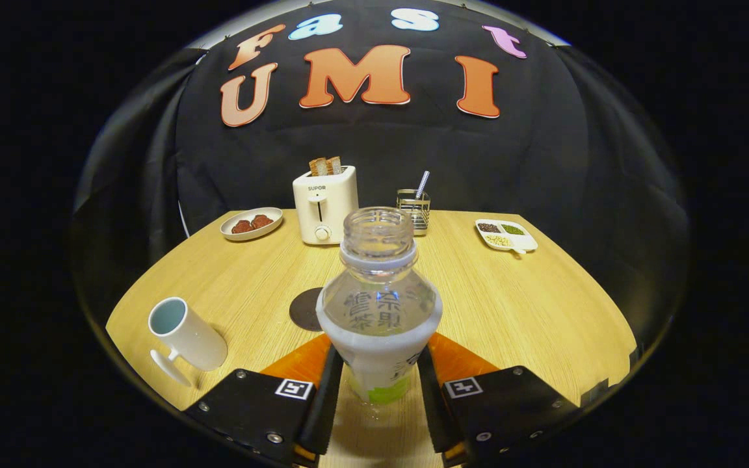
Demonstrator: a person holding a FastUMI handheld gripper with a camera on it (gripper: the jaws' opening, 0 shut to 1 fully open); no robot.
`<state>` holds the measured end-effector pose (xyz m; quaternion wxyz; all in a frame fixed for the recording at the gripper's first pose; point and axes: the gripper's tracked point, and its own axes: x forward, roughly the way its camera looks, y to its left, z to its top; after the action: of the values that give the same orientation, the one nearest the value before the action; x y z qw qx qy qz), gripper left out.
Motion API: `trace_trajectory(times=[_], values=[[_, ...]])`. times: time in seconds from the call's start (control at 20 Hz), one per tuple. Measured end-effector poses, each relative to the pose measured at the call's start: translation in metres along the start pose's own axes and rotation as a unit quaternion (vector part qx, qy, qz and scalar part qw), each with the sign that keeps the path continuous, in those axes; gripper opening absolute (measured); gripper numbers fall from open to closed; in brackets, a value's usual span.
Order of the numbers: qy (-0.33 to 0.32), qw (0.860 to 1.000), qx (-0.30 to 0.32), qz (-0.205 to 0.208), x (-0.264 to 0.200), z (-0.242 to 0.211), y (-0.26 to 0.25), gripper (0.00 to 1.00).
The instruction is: Take the bottle from table, then pour the juice into the cup, finally place the bottle on the coaster
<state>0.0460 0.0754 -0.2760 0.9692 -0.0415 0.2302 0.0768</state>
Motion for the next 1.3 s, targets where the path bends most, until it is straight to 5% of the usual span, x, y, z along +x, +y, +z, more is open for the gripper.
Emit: trace_trajectory(times=[0.55,1.0,1.3], values=[[0.008,0.995,-0.094,-0.039,-0.032,0.038,0.02,0.56],[-0.011,0.967,-0.252,-0.047,-0.038,0.043,0.064,0.56],[-0.038,0.926,-0.372,-0.055,-0.036,0.048,0.096,0.56]])
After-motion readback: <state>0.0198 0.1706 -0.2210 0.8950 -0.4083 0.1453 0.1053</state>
